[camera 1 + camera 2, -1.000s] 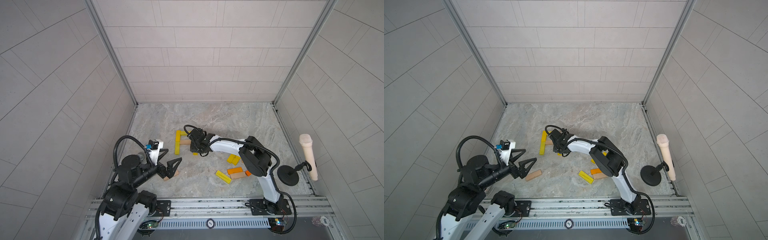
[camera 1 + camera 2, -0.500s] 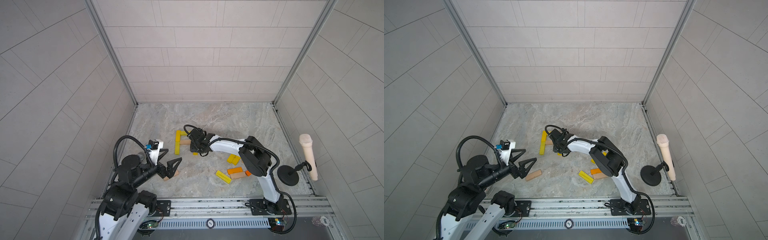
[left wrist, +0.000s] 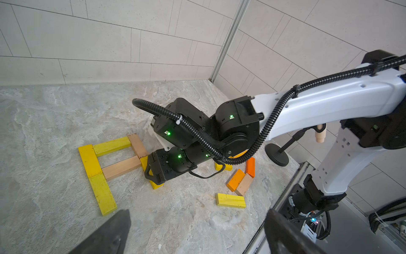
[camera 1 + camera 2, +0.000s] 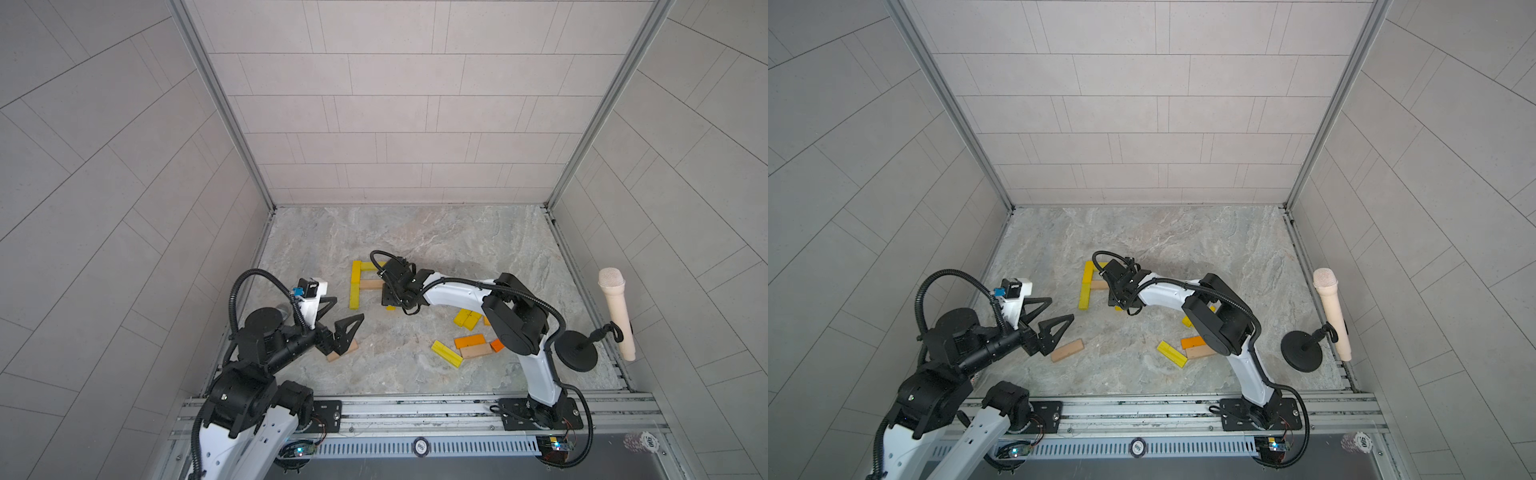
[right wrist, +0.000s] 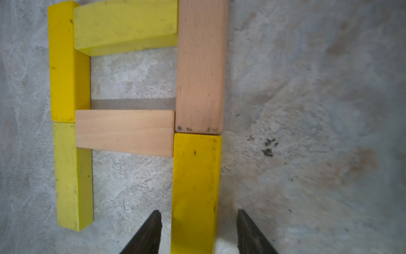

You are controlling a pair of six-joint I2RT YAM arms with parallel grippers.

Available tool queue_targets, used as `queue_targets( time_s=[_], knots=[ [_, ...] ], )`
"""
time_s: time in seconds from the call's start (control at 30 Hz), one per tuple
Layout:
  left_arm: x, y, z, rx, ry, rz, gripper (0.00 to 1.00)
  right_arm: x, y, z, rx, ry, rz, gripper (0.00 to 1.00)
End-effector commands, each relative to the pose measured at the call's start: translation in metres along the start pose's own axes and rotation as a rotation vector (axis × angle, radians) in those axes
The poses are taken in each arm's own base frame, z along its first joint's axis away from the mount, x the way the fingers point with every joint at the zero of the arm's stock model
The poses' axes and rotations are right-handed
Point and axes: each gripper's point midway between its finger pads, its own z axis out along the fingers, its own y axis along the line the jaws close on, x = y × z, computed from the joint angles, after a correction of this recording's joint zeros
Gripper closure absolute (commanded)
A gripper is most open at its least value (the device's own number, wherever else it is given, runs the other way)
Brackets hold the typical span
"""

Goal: Assemble the number 8 with building blocks
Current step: Assemble the building block at the center of the board, then pick up the building block from the center of the board.

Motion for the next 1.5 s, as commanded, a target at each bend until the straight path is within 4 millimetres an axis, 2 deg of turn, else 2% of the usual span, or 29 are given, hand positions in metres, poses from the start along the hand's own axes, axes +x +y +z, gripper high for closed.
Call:
queue_targets(
  time_s=[0.0,0.2,0.37,0.57,0.83,0.97,1.1,1.33,1.47],
  knots=[
    [-0.002,0.01,0.002,-0.047,-0.017,-0.018,0.0,-0.013,0.008,-0.03,-0.047,-0.052,-0.045,0.39],
    [-0.002,0.019,0.014,-0.071,-0.012,-0.115,0.0,-0.012,0.002,-0.064,-0.083,-0.091,-0.149,0.32],
    [0.01,0.047,0.023,-0.203,0.034,-0.269,0.01,-0.011,-0.005,-0.097,-0.116,-0.131,-0.273,0.26],
    [0.05,0.086,0.024,-0.442,0.183,-0.436,0.02,0.0,-0.016,-0.131,-0.167,-0.168,-0.422,0.2],
    [0.099,0.112,0.012,-0.689,0.365,-0.557,0.02,0.021,-0.032,-0.171,-0.252,-0.211,-0.555,0.07],
    [0.119,0.118,0.007,-0.802,0.45,-0.57,0.01,0.028,-0.044,-0.18,-0.246,-0.225,-0.564,0.06],
    [0.15,0.121,0.012,-0.867,0.593,-0.608,0.01,0.032,-0.057,-0.186,-0.231,-0.245,-0.555,0.05],
    [0.169,0.121,0.035,-0.866,0.648,-0.598,0.01,0.037,-0.069,-0.19,-0.216,-0.261,-0.546,0.05],
    [0.184,0.12,0.033,-0.882,0.727,-0.556,0.03,0.039,-0.075,-0.189,-0.204,-0.262,-0.544,0.05]
  ],
)
